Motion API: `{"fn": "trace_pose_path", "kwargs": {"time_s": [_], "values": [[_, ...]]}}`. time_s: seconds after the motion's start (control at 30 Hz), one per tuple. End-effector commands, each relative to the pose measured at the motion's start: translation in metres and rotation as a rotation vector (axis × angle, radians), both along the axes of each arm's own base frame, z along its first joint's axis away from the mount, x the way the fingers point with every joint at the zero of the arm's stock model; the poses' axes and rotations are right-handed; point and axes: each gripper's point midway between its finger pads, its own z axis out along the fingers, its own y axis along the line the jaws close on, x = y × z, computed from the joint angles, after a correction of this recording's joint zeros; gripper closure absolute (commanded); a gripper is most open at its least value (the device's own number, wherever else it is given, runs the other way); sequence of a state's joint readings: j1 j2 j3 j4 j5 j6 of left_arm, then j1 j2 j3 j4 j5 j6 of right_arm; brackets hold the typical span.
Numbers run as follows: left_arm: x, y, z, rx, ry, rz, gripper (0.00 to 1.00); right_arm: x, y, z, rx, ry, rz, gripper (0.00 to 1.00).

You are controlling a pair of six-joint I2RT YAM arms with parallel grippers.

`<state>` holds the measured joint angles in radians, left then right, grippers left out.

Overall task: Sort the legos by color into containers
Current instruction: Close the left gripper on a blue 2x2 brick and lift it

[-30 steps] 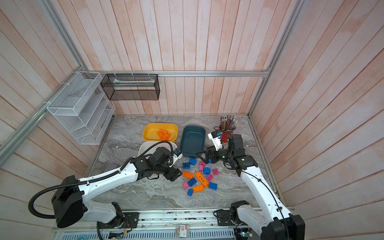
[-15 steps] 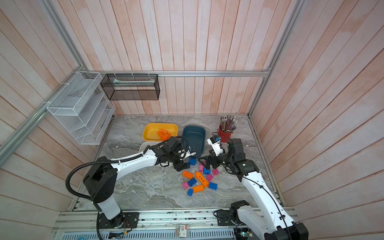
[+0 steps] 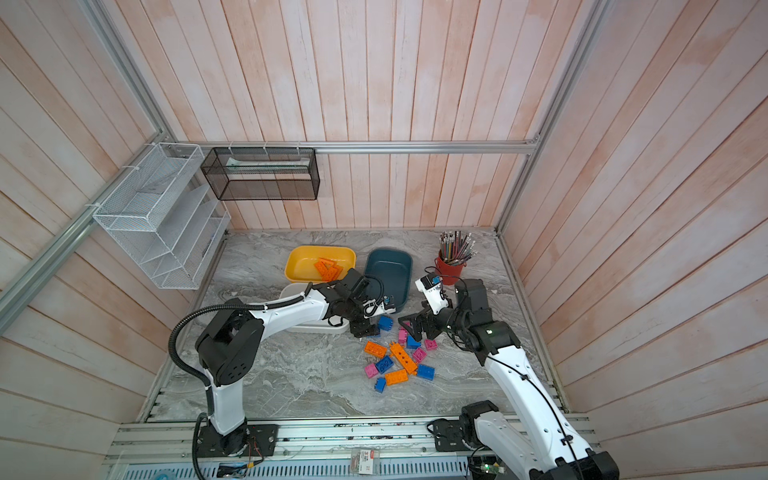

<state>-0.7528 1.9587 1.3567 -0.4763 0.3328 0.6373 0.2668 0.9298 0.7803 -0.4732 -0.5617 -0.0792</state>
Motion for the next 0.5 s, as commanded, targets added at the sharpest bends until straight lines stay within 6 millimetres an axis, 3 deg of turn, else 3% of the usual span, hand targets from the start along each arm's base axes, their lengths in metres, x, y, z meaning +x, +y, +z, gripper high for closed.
{"fn": "trace_pose_path", "kwargs": {"time_s": [0.0,0.17,0.47], "values": [[-0.006,-0.004,0.002,-0.02,0.005,-0.052,0.28,-0.001,-0.004,-0.006,-0.026,0.014,-0.009,0.02],[-0.003,0.002,-0.017,0.028,-0.008,-0.055,0.31,0.0,-0.004,-0.007,-0.029,0.019,-0.009,0.02],[-0.007,0.002,-0.026,0.038,0.005,-0.079,0.38,0.001,-0.004,-0.008,-0.026,0.023,-0.009,0.02]]}}
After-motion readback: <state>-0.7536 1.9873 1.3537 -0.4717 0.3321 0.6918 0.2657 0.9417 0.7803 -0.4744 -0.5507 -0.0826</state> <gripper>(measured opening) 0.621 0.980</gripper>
